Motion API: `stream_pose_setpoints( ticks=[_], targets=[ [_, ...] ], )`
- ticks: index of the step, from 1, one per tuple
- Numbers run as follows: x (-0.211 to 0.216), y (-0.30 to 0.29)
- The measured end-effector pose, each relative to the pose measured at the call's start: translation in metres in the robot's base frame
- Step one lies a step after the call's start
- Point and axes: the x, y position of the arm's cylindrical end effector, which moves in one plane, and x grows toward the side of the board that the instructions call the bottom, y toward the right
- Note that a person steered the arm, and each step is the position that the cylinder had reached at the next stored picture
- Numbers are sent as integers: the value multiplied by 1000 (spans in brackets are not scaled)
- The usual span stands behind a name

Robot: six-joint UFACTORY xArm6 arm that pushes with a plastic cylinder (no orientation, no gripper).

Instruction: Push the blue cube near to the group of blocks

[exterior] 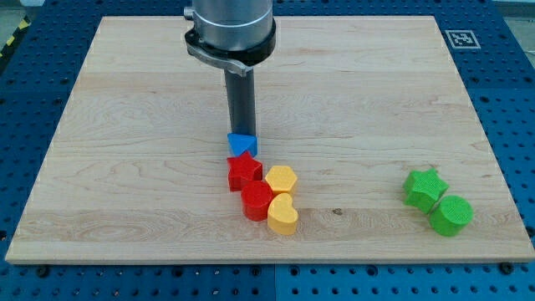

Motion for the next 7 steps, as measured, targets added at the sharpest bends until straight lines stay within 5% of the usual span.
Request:
stream_pose_setpoints(
  ticks=[4, 6, 7],
  targets=[
    [-89, -26],
    [-236, -75],
    [-269, -19]
  ],
)
